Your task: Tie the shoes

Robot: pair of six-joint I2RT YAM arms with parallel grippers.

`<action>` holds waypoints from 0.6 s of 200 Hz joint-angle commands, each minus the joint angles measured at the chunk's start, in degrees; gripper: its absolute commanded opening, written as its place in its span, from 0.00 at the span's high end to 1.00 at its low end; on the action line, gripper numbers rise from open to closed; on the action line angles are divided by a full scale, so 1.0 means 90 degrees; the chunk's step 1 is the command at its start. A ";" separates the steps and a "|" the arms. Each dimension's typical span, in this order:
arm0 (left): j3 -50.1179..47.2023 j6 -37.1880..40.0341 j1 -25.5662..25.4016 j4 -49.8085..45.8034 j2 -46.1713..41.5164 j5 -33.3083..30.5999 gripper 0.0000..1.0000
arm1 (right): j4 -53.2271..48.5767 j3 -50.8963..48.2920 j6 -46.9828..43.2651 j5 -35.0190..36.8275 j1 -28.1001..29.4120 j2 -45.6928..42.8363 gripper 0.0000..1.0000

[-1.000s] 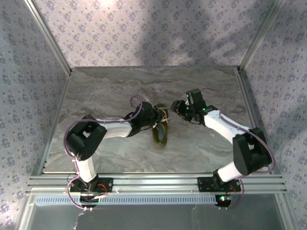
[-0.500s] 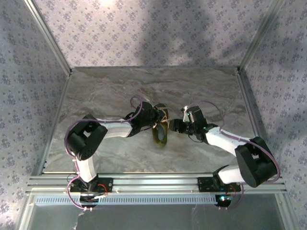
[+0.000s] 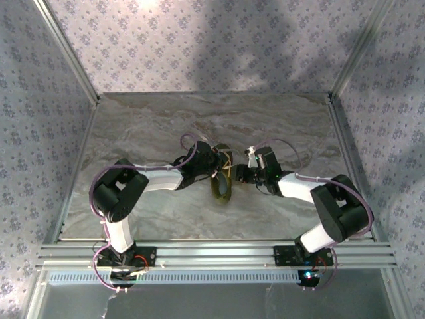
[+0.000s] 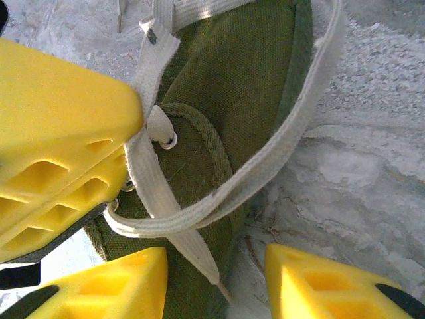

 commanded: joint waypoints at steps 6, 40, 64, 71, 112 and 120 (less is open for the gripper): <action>0.0002 -0.0155 0.0026 0.0301 0.0077 0.0150 1.00 | 0.0415 0.0134 0.0104 -0.0239 -0.0031 0.0187 0.66; -0.0013 -0.0113 0.0067 0.0321 0.0026 0.0158 1.00 | 0.0454 0.0090 0.0160 -0.0288 -0.0058 0.0102 0.83; 0.0056 -0.0068 0.0079 0.0344 0.0029 0.0227 1.00 | 0.0226 0.0060 0.0113 -0.0162 -0.0062 -0.0106 0.93; 0.0059 -0.0057 0.0103 0.0385 0.0035 0.0260 1.00 | 0.0074 0.0070 0.0078 -0.0070 -0.0060 -0.0183 0.95; 0.0122 0.0515 0.0308 -0.0005 -0.0433 0.0117 0.54 | -0.1144 0.0114 -0.0227 0.0620 0.0002 -0.0720 1.00; 0.0176 0.0798 0.0343 -0.0351 -0.0644 -0.0017 0.47 | -0.1305 0.0120 -0.0273 0.0697 0.0008 -0.0785 1.00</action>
